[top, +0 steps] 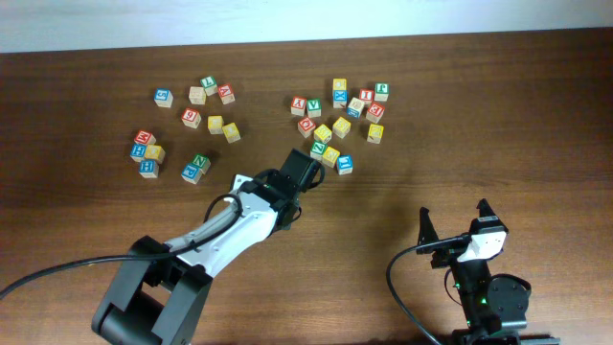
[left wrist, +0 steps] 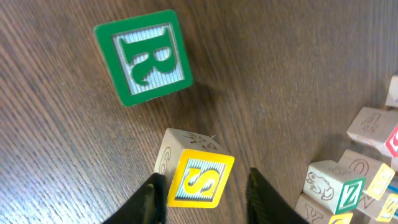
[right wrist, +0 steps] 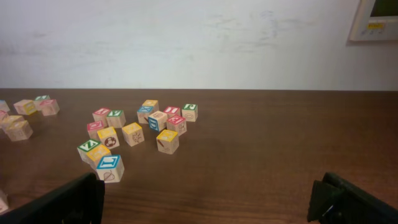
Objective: Spell out RSS
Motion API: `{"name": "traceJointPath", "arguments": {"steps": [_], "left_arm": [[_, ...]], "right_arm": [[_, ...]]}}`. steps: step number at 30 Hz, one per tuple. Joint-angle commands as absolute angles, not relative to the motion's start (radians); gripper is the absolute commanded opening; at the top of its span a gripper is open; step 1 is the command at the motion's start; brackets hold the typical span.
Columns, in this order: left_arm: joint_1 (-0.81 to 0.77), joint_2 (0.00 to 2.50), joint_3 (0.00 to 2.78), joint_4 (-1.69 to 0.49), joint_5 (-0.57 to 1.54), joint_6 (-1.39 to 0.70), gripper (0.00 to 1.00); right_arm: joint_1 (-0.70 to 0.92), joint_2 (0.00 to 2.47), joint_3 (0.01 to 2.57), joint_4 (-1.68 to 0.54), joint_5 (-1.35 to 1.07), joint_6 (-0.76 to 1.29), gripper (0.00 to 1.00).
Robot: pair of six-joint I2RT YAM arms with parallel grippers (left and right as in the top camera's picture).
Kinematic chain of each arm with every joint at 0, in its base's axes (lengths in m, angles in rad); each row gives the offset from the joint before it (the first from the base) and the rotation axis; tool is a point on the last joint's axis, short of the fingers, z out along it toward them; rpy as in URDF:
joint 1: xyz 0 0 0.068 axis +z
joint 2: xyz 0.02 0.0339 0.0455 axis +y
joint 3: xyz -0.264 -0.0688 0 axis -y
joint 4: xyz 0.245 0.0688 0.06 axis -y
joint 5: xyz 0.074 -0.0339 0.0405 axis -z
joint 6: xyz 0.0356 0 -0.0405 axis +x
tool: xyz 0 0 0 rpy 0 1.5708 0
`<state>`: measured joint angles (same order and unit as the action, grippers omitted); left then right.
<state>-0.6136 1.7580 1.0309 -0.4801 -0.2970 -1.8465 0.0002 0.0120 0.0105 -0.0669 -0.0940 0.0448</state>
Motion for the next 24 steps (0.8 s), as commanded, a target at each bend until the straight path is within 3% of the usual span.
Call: {"name": "traceJointPath", "arguments": {"steps": [1,10,12,14,16,17,20,24], "left_arm": [[-0.606,1.757,1.040,-0.480,-0.342,-1.720,0.40],[-0.606,1.608,1.045,-0.486,-0.364,-1.398,0.50],[-0.606,1.560,1.045,-0.471,-0.363,-1.199,0.53],[-0.606,1.529,1.045,-0.456,-0.363,-1.018,0.65],[-0.606,1.504,1.045,-0.452,-0.363,-0.804,0.89],[-0.606,1.498,1.045,-0.449,-0.361,-0.687,0.96],[-0.593,1.499,1.044,-0.442,-0.290,-0.204,0.99],[-0.494,1.510,1.044,-0.446,-0.022,0.039,0.99]], "right_arm": [[-0.007,0.003,0.006,-0.072,-0.089,0.045,0.98],[-0.007,0.003,0.006,-0.072,-0.089,0.045,0.98],[-0.007,0.003,0.006,-0.072,-0.089,0.045,0.98],[-0.007,0.003,0.006,-0.072,-0.089,0.045,0.98],[-0.007,0.003,0.006,-0.072,-0.089,0.045,0.98],[-0.007,0.003,0.006,-0.072,-0.089,0.045,0.98],[-0.007,0.003,0.006,-0.072,-0.089,0.045,0.98],[-0.007,0.003,0.006,-0.072,-0.089,0.045,0.98]]}}
